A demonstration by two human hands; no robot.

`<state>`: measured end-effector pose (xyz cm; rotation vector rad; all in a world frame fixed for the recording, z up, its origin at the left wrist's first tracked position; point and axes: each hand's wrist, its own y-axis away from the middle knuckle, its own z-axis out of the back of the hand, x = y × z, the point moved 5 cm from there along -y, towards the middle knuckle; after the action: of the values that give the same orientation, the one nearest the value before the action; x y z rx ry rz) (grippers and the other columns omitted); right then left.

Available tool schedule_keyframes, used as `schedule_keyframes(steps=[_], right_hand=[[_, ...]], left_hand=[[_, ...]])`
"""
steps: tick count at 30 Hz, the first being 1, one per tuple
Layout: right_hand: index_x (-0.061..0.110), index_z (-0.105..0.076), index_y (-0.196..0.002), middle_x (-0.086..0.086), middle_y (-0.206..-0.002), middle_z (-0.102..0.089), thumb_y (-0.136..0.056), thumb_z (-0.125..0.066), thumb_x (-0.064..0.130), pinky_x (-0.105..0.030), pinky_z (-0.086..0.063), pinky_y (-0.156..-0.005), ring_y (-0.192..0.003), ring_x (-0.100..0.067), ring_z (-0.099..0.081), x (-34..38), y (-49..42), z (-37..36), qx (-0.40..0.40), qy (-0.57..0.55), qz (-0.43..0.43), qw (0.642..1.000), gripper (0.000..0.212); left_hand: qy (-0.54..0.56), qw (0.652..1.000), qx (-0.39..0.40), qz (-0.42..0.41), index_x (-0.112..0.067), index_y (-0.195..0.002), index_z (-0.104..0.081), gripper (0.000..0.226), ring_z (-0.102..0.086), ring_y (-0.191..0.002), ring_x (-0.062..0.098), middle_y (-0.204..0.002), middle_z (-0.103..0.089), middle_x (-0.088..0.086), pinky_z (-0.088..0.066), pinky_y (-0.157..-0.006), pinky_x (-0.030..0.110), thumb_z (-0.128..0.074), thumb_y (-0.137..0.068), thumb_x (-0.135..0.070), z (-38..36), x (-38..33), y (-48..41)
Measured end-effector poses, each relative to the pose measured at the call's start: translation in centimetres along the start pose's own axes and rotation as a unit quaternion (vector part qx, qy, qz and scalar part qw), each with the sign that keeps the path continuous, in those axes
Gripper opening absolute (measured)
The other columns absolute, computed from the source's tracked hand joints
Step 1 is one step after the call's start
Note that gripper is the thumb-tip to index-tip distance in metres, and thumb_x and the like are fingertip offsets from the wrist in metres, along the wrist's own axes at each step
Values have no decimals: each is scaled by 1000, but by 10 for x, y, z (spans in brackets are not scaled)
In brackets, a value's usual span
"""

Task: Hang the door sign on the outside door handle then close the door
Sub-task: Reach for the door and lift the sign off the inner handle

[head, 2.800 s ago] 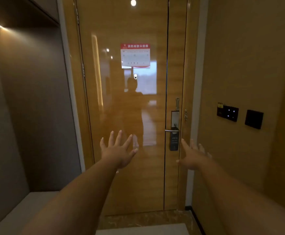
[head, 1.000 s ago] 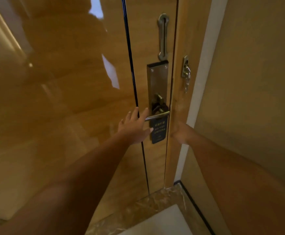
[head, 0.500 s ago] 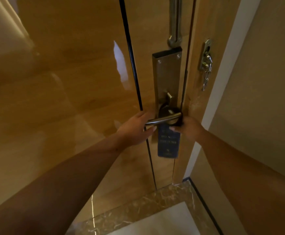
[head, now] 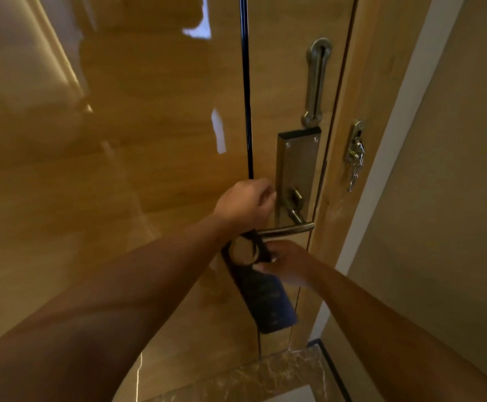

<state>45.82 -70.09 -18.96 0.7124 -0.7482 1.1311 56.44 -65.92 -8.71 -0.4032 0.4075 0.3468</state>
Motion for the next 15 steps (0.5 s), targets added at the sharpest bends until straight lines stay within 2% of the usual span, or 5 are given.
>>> schedule_keyframes(steps=[5,7,10,13,15], right_hand=[[32,-73,-77,7,-83,-73,-73,-75,34,-9,-50,-65,-79,0,-67,-19,20,-10,127,-57,-47,989,5],[29,-73,-72,10,-69,-71,-74,-76,32,-12,-48,-65,-72,-2,-66,-41,34,3,116,-63,-52,990,4],[14,-71,-71,4,-61,-63,-74,-77,28,-18,-43,-60,-63,-5,-60,-79,58,28,53,-85,-90,991,15],[17,-69,-66,7,-54,-58,-75,-75,19,-25,-40,-53,-54,-7,-54,-111,83,45,-5,-168,-138,976,12],[15,-71,-73,2,-64,-68,-73,-73,20,-30,-45,-59,-64,-15,-63,-122,100,52,-24,-218,-146,965,5]], left_hand=[[-50,985,160,39,-26,-67,-52,36,-56,-59,16,-66,-55,0,-34,-47,28,-43,-96,-45,-49,10,-6],[-89,974,202,47,-26,-62,-48,44,-53,-57,15,-62,-53,-2,-32,-47,29,-39,-93,-56,-79,8,-8],[-121,976,167,69,-27,-61,-44,53,-48,-54,10,-60,-51,-5,-30,-45,28,-36,-84,-74,-106,12,-13],[-12,978,166,124,-24,-63,-53,60,-54,-47,9,-55,-57,-4,-35,-43,27,-39,-77,-80,-128,29,-8],[138,965,141,175,-25,-68,-59,53,-52,-39,2,-47,-57,-8,-37,-40,21,-47,-78,-76,-147,35,2]])
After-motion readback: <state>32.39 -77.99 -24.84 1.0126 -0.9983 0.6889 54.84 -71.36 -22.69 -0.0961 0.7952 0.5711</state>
